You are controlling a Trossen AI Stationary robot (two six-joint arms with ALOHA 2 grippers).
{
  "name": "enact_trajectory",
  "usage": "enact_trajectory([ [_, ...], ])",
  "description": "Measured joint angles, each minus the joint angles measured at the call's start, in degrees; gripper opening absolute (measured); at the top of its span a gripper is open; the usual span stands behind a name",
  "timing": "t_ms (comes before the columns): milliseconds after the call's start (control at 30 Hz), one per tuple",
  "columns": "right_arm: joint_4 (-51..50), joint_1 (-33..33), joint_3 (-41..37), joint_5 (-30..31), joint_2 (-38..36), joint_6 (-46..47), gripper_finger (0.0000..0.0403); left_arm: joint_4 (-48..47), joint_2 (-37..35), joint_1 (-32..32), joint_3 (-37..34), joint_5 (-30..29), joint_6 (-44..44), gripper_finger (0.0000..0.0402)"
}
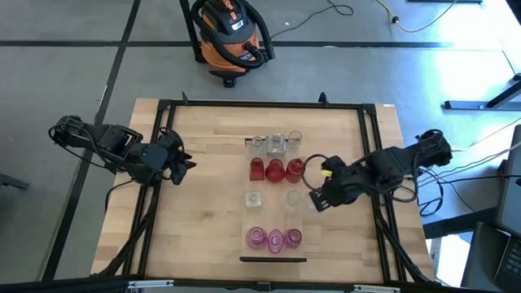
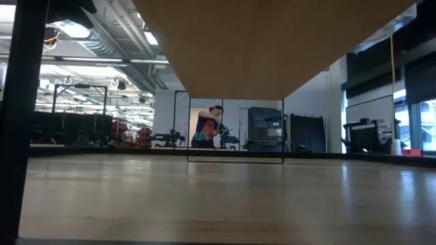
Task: Sort vases onto shelf
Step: Put the transparent vase on the shelf aligned with the transparent vases on the bottom
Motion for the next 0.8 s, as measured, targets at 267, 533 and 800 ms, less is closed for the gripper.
enact_trajectory([
  [267, 0.39, -1.45, 5.39, -1.31, 5.52, -4.49, 0.0013, 0.18, 0.4, 0.0, 0.0, 0.36, -0.24, 0.0167],
  [533, 5.58, -3.03, 5.48, -0.98, 5.77, -7.03, 0.0013, 0.17, 0.39, -0.02, 0.0, 2.3, -0.48, 0.0167],
  [800, 10.85, -5.76, 5.54, -2.61, 7.31, -11.2, 0.0013, 0.13, 0.37, -0.02, 0.0, 2.54, -0.44, 0.0167],
])
